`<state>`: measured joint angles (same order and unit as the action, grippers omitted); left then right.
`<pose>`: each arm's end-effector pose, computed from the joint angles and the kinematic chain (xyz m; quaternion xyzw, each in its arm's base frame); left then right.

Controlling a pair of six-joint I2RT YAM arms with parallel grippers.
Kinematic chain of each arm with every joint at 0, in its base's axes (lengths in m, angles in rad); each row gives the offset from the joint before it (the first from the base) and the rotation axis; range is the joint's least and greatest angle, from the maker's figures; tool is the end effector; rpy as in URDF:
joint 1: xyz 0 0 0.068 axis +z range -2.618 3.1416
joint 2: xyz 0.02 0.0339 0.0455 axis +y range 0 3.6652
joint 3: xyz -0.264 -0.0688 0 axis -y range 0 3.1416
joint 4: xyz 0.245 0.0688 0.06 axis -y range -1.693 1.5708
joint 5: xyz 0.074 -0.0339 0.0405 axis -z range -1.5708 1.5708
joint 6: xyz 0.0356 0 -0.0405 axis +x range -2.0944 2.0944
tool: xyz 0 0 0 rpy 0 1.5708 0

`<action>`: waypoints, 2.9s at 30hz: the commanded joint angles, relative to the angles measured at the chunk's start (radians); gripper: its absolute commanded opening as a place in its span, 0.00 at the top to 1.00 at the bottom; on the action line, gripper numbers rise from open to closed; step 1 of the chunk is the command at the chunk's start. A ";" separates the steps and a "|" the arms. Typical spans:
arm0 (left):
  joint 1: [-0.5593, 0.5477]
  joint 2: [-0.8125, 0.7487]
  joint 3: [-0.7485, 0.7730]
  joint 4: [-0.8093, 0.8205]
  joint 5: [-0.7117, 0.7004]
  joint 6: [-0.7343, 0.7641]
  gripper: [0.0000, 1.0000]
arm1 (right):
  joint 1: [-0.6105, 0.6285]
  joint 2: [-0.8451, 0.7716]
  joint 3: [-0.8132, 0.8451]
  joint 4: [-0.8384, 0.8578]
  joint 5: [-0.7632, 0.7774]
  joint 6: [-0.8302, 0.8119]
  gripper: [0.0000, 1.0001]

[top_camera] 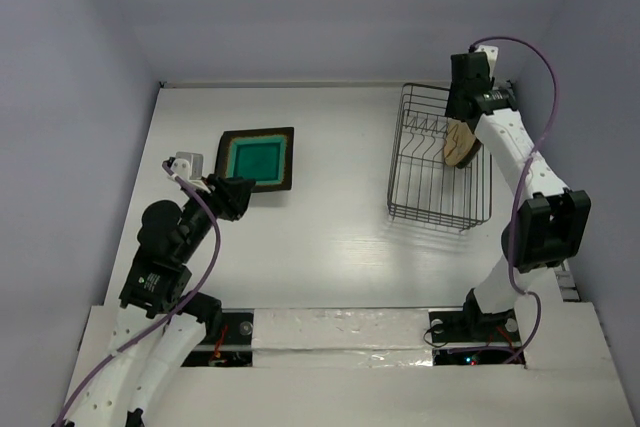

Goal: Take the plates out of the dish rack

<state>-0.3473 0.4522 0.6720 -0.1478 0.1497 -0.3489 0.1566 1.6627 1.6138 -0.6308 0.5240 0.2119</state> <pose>0.1087 -0.0450 0.3487 0.0542 0.6793 -0.2969 0.6689 0.3716 0.0406 0.3585 0.1357 0.8682 -0.1535 0.4520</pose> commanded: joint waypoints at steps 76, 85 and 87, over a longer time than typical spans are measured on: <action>0.014 0.011 0.023 0.048 -0.035 0.007 0.69 | 0.692 -0.336 -0.563 0.618 -0.733 0.253 1.00; 0.014 -0.001 0.020 0.040 -0.038 0.008 0.68 | 0.712 -0.109 -0.626 0.770 -0.722 0.314 1.00; 0.014 0.000 0.018 0.043 -0.030 0.008 0.68 | 0.712 -0.063 -0.629 0.763 -0.688 0.304 1.00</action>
<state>-0.3382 0.4637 0.6720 -0.1539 0.1215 -0.3485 0.8745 1.5887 0.9672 -0.0616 -0.1650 0.4686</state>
